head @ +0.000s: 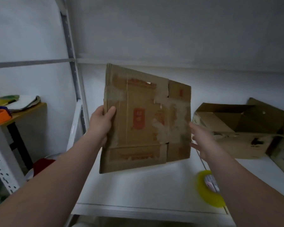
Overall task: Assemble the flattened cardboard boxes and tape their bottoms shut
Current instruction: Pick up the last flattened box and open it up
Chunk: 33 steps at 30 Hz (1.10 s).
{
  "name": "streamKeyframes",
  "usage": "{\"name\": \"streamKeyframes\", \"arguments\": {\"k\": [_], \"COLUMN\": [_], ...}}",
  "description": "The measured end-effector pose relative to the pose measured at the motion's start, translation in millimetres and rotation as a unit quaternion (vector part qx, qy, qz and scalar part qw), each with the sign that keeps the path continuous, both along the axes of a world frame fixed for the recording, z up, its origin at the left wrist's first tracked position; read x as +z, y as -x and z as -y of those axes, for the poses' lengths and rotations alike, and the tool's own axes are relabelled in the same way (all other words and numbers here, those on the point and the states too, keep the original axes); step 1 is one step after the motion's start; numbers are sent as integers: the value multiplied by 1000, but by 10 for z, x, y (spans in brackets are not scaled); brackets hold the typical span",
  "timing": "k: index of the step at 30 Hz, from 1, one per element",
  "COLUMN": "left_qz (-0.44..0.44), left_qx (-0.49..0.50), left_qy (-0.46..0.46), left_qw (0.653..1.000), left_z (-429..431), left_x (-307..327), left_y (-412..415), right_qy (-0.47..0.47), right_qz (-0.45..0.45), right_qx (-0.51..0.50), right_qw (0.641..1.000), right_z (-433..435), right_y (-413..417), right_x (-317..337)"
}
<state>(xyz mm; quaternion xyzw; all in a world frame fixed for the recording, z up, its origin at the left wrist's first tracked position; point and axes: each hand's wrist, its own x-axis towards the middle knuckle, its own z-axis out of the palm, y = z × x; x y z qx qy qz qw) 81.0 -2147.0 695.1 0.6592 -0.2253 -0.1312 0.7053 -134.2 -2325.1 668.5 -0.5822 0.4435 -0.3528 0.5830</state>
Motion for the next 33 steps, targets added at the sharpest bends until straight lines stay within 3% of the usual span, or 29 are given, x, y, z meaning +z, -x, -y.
{"name": "streamKeyframes", "arguments": {"k": [4, 8, 18, 27, 33], "left_qz": [-102, -134, -129, -45, -31], "left_qx": [-34, -39, -47, -88, -93], "left_qy": [13, 8, 2, 27, 42], "left_qw": [994, 990, 991, 995, 994], "left_z": [-77, -156, -140, -185, -238], "left_x": [-104, -215, -311, -296, -309], "left_y": [24, 24, 83, 49, -13], "right_qy": [52, 62, 225, 331, 352], "right_qz": [-39, -48, -176, -156, -210], "right_qx": [-30, -41, 4, 20, 43], "right_qw": [997, 996, 958, 930, 911], "right_z": [33, 12, -156, -96, -87], "right_y": [187, 327, 154, -212, -425], "right_x": [10, 51, 71, 653, 895]}}
